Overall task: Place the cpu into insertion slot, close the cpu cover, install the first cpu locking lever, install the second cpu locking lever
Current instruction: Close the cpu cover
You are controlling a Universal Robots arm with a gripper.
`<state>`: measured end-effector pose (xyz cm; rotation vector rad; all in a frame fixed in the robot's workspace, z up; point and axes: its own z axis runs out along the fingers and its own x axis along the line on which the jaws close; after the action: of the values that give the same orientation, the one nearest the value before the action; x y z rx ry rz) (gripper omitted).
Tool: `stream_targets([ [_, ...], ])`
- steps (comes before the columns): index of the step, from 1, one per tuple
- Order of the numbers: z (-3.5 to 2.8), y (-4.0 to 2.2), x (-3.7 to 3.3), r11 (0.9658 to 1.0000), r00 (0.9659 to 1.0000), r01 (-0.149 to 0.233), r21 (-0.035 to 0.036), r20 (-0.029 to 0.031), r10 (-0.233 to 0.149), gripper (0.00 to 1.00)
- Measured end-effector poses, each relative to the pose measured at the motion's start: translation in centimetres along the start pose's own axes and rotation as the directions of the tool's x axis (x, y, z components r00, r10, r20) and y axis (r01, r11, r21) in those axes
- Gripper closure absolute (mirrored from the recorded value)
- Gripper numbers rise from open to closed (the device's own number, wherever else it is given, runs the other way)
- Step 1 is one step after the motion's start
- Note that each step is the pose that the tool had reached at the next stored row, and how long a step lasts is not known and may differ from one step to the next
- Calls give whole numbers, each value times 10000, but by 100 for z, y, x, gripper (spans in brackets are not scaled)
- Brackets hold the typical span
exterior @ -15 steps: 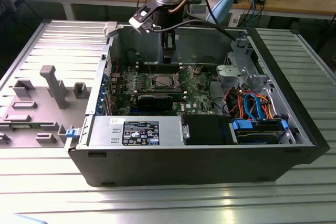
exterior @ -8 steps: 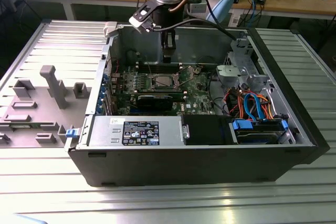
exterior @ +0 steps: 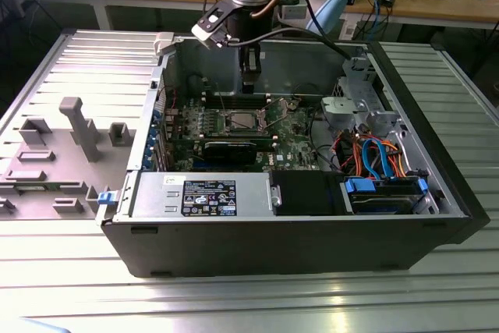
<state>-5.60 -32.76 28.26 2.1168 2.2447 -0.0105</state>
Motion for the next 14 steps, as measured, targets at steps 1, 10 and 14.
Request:
stream_targets([
  [1,0,0,0,10000,10000,-1,0,0,1,89],
  [10,3,92,-6,10000,10000,-1,1,-2,1,89],
  [14,6,148,-9,10000,10000,0,1,-2,0,89],
])
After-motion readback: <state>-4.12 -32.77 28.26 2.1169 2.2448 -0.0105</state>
